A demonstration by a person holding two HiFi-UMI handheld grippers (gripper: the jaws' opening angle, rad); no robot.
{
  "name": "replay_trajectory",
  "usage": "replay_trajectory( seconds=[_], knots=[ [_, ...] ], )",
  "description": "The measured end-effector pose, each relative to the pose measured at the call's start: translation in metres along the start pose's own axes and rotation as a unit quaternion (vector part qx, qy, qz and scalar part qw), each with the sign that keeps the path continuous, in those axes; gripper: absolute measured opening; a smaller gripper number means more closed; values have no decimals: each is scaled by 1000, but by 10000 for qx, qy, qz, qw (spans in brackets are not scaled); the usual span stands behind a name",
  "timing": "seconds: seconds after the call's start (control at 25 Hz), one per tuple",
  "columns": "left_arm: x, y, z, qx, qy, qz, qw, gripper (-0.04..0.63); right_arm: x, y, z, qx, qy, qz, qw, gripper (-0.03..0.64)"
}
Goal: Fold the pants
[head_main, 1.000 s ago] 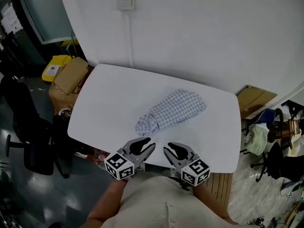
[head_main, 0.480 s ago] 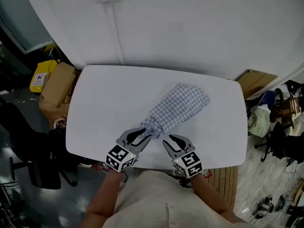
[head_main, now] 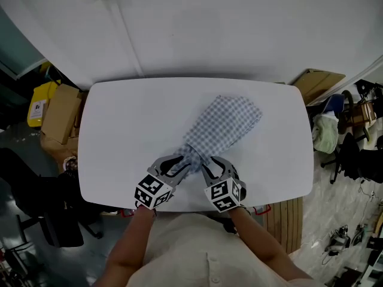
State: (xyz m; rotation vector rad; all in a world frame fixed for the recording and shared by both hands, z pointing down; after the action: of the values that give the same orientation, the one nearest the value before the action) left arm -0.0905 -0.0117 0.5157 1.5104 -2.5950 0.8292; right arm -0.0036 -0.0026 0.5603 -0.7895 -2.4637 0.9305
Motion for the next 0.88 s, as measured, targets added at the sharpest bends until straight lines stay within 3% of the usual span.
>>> replay_trajectory(
  seconds=[0.36, 0.6, 0.88],
  knots=[
    [1, -13, -11, 277, 148, 13, 9995, 117, -4, -30, -15, 551, 824, -203, 9949, 157],
    [2, -23, -17, 349, 197, 3, 9992, 117, -14, -28, -18, 615, 524, 152, 9966, 62],
    [3, -27, -22, 434, 210, -11, 9988, 123, -24, -14, -8, 698, -217, 935, 9929, 43]
  ],
)
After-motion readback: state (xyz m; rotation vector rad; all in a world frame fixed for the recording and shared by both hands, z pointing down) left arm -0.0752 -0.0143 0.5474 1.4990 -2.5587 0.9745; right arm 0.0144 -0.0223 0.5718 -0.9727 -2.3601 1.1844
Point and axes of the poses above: the fingertips, and each gripper's own axes: y backward along the fingers, x to its left, z out of its top, the point moved 2 cm from there along y, backward along the fingers, and after that the axes turned 1 degree about z, right-handed, at the moved point
